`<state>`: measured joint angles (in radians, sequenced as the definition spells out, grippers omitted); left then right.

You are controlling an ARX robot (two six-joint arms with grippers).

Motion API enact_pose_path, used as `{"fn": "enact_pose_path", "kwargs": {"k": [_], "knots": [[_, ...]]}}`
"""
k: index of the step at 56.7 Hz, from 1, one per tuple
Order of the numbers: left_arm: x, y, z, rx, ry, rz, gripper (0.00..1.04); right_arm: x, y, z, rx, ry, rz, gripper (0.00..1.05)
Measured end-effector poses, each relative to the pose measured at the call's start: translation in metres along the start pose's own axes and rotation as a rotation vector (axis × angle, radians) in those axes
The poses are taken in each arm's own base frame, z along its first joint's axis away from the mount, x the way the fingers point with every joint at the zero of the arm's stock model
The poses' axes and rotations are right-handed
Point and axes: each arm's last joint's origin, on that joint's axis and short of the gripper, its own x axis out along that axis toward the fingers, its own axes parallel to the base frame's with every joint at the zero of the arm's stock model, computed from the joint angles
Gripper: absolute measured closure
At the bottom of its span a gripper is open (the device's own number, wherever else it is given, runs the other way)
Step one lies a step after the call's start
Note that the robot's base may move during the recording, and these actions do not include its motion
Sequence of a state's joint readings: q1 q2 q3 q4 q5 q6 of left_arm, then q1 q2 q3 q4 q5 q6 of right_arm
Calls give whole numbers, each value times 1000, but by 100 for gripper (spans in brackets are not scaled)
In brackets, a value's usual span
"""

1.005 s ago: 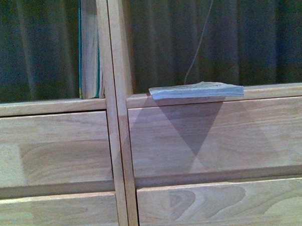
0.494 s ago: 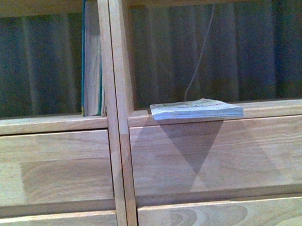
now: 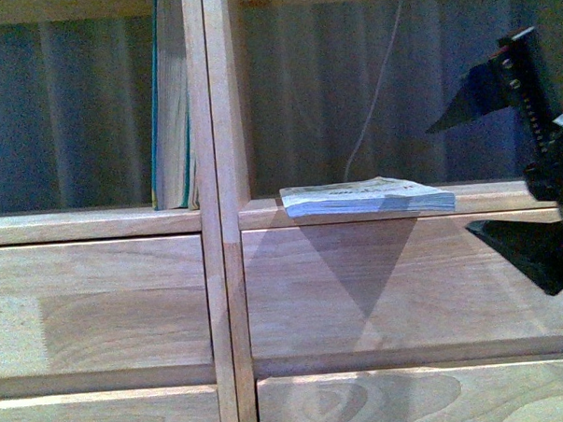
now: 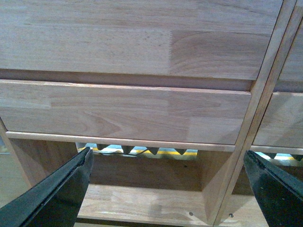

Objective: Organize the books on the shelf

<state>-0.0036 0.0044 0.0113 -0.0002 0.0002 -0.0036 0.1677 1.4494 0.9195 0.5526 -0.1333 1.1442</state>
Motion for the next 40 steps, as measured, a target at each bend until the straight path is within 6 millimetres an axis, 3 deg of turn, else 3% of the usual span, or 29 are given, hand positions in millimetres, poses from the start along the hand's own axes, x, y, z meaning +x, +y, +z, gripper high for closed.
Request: {"fn": "enact_pose_path", "kwargs": {"k": [12, 25, 40], "knots": [[0, 0, 0, 0, 0, 0, 7, 35, 0, -18, 55, 31, -25, 7], [0, 0, 0, 0, 0, 0, 7, 50, 13, -31, 84, 57, -11, 8], [0, 0, 0, 0, 0, 0, 7, 51, 18, -38, 71, 82, -22, 48]]}}
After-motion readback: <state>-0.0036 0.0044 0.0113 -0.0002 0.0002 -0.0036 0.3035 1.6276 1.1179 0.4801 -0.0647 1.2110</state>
